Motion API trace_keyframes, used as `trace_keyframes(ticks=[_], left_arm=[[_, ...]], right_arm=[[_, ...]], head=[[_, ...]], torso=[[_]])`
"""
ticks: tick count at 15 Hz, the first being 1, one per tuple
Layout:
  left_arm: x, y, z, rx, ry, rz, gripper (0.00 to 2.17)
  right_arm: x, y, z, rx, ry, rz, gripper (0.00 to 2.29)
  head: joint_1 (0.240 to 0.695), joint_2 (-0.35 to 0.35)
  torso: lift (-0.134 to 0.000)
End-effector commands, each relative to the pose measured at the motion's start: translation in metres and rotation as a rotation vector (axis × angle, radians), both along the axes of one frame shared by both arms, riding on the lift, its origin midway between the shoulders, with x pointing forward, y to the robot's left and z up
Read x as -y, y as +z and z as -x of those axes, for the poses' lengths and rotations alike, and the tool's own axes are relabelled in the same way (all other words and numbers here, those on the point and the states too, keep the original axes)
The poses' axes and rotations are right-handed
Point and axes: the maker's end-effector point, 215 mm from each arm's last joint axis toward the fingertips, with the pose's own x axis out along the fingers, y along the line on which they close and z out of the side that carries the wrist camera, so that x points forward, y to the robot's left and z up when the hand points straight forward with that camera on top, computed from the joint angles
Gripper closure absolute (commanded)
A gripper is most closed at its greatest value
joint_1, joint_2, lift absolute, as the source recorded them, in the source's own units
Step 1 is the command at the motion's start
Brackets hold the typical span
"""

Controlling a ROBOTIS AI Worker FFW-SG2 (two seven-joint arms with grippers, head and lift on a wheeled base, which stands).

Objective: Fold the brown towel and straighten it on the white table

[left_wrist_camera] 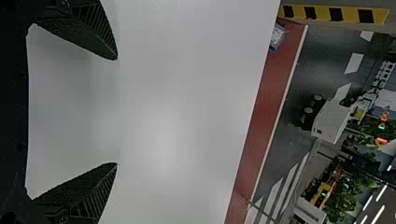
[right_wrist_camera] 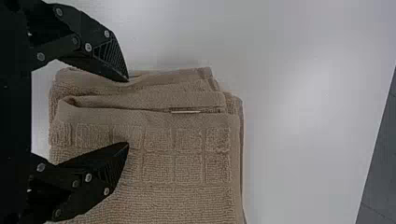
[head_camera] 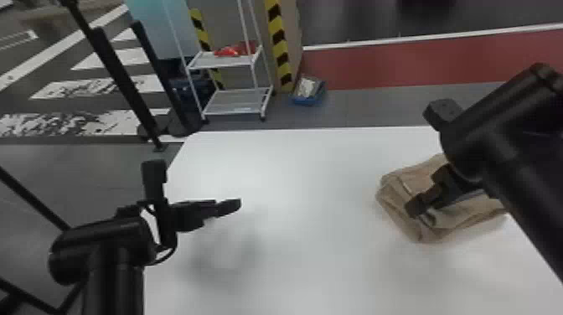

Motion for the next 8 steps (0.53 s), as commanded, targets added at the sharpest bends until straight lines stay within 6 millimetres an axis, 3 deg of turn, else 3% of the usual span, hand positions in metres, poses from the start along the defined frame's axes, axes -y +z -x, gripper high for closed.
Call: trace_keyframes(ticks=[1, 4, 8], left_arm=[[0.0, 0.0, 0.0, 0.0, 0.0, 0.0, 0.07], [0.0, 0.001, 0.0, 0.001, -0.001, 0.001, 0.07], [0.0, 0.001, -0.001, 0.003, 0.0, 0.0, 0.07]], right_arm=[[-0.009, 0.002, 0.004, -0.013, 0.026, 0.0, 0.92], [-0.015, 0.006, 0.011, -0.03, 0.057, -0.016, 1.41], [-0.029, 0.018, 0.024, -0.055, 0.093, -0.096, 1.42]], head=[[0.695, 0.288], [0.695, 0.303], [0.695, 0.318]], torso=[[-0.124], [-0.124], [-0.124]])
